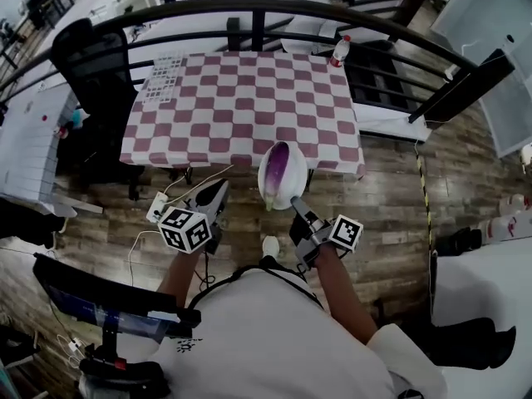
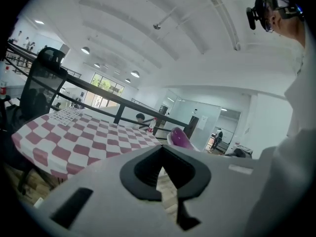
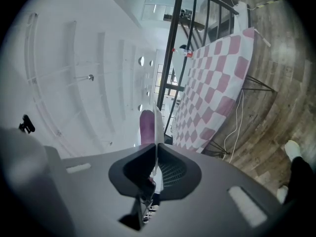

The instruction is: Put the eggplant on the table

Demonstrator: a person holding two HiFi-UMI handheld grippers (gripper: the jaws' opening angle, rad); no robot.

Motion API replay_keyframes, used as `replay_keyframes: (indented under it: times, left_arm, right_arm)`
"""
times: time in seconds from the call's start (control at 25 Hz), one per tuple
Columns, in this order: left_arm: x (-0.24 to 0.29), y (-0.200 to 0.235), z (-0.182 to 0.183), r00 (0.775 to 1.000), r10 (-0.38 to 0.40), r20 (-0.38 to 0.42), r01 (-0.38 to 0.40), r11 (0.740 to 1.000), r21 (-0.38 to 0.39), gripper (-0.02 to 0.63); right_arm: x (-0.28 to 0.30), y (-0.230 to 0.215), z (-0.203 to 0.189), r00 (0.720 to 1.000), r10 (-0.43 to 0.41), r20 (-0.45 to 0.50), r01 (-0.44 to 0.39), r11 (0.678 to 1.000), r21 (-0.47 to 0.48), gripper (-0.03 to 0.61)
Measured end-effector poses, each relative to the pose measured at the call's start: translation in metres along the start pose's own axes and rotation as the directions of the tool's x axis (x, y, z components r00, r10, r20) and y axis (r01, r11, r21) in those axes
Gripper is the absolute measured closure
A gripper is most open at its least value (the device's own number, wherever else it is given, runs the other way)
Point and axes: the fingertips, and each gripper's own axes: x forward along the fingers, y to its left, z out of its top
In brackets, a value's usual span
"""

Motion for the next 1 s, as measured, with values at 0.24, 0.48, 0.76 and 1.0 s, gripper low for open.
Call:
replay_keyframes:
  times: [0.24, 0.48, 0.76, 1.0]
  left_arm:
    - [0.037, 0.0, 0.019, 1.0, 0.013, 0.011, -0.013, 1.0, 0.019, 0.614]
    - [0.061, 0.002, 0.02, 0.999, 0.046, 0.009, -0.046, 0.999, 0.005, 0.614]
    - [0.09, 0.001, 0.016, 0.997, 0.077, 0.023, -0.077, 0.997, -0.014, 0.614]
    - [0.106, 0.001, 0.018, 0.995, 0.098, 0.035, -0.097, 0.995, -0.02, 0.614]
  right_arm:
    - [0.014, -0.002, 0.041, 1.0, 0.018, -0.013, -0.018, 1.0, -0.002, 0.557]
    - [0.02, -0.012, 0.064, 0.999, 0.011, -0.043, -0.011, 1.0, 0.013, 0.557]
    - [0.021, -0.025, 0.091, 0.997, 0.006, -0.076, -0.004, 1.0, 0.023, 0.555]
    - [0.024, -0.032, 0.11, 0.994, 0.005, -0.105, -0.004, 1.0, 0.007, 0.557]
